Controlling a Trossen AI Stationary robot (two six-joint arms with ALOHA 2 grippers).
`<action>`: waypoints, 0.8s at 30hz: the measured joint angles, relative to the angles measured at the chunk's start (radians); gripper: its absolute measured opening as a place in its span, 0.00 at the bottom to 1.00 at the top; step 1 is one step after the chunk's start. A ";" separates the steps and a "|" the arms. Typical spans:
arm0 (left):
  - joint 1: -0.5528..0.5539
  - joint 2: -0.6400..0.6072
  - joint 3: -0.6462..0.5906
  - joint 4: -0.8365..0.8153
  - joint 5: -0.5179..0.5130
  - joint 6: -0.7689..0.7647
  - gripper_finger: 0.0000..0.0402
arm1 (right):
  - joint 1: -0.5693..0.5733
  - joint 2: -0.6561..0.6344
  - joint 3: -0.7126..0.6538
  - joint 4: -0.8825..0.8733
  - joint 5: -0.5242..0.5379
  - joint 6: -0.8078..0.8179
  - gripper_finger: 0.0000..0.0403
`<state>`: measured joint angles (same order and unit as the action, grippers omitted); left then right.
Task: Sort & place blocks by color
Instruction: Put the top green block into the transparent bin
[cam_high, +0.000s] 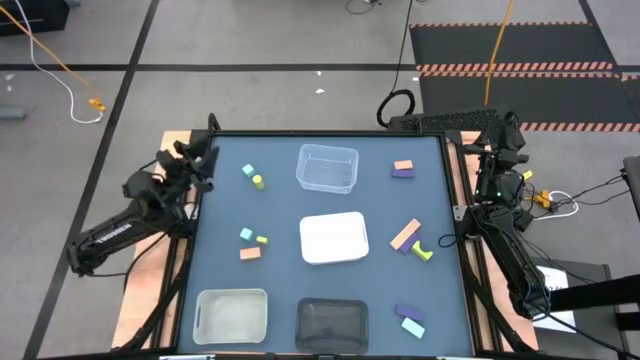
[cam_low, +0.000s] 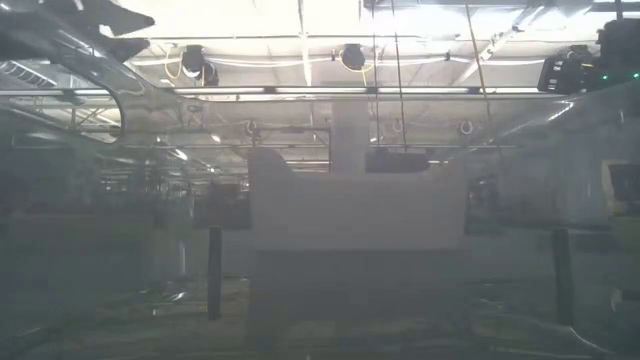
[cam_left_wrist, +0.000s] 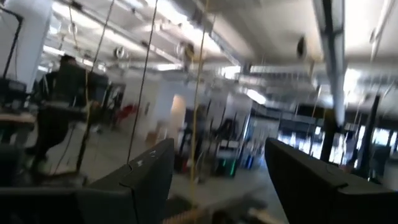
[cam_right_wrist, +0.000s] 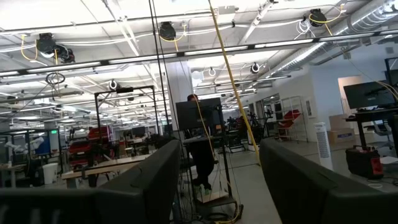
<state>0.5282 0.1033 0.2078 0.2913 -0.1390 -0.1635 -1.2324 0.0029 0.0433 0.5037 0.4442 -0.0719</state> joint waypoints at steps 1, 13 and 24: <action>0.000 0.029 0.027 -0.041 0.000 0.005 0.62 | 0.000 0.000 0.000 0.000 0.000 0.000 0.53; 0.000 0.474 0.243 -0.469 -0.019 -0.086 0.62 | 0.000 0.000 0.000 0.000 0.000 0.000 0.53; 0.000 0.754 0.276 -0.557 -0.019 -0.217 0.62 | 0.000 0.000 0.000 0.000 0.000 0.000 0.53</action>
<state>0.5278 0.8568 0.4843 -0.2662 -0.1581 -0.3809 -1.2327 0.0032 0.0433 0.5034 0.4442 -0.0719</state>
